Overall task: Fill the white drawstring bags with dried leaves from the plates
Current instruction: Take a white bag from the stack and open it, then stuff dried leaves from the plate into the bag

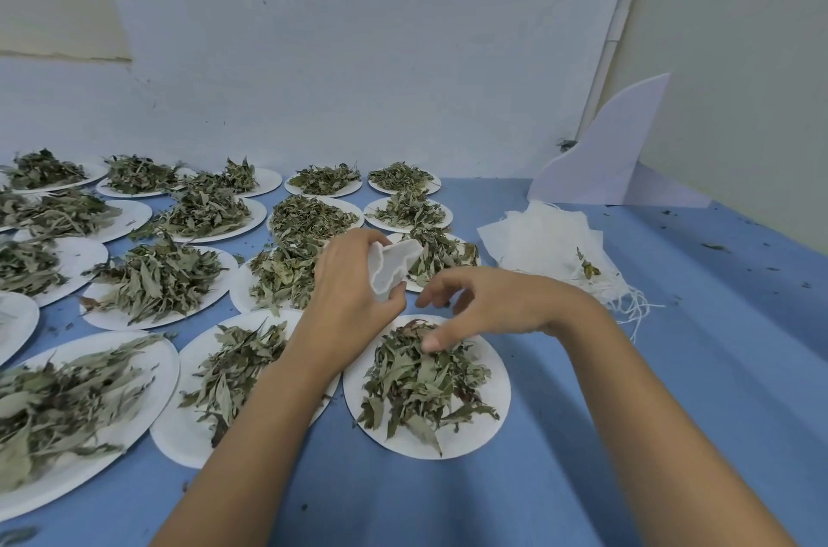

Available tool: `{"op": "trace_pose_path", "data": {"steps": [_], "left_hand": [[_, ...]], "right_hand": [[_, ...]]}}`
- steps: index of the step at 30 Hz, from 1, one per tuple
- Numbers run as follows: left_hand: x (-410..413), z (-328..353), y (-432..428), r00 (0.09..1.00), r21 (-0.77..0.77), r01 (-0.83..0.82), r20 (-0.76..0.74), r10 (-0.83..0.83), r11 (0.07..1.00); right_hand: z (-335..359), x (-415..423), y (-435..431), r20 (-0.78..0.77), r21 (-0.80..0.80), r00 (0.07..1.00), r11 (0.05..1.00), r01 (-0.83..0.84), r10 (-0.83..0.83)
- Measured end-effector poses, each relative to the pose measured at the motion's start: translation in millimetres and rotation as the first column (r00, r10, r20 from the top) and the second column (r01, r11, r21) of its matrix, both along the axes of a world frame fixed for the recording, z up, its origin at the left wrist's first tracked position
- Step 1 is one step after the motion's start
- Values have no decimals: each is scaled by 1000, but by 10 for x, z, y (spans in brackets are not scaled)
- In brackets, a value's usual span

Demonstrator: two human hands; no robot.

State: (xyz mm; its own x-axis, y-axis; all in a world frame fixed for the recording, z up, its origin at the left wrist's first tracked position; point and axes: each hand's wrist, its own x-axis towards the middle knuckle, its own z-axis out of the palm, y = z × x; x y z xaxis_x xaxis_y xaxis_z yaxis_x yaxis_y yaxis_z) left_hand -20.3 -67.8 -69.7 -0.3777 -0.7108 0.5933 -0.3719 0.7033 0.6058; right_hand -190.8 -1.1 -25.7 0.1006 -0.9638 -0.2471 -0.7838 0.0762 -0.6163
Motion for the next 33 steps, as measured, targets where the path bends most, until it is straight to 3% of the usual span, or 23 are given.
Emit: {"op": "trace_pose_path", "data": {"steps": [4,14,20,27,33], "left_hand": [[1,24,22,1000,-39,11,-15,-12,999],[15,102,55,997,-195,-73,12,77,978],[44,129,3,978,-290,-125,127,168,949],[65,62,-43,957,-228,-41,272,104,973],[69,-1,-90,924,-192,-44,364,113,980]], "right_hand": [[-19,78,-5,-142,109,984,989,-96,111],[-141,164,-44,-204,-89,975,990,-108,88],[-133,132,-50,-153,-127,987,989,-77,58],[-64,51,-57,59,-213,998,977,23,-11],[-44,10,-25,94,-203,995,978,53,-34]]}}
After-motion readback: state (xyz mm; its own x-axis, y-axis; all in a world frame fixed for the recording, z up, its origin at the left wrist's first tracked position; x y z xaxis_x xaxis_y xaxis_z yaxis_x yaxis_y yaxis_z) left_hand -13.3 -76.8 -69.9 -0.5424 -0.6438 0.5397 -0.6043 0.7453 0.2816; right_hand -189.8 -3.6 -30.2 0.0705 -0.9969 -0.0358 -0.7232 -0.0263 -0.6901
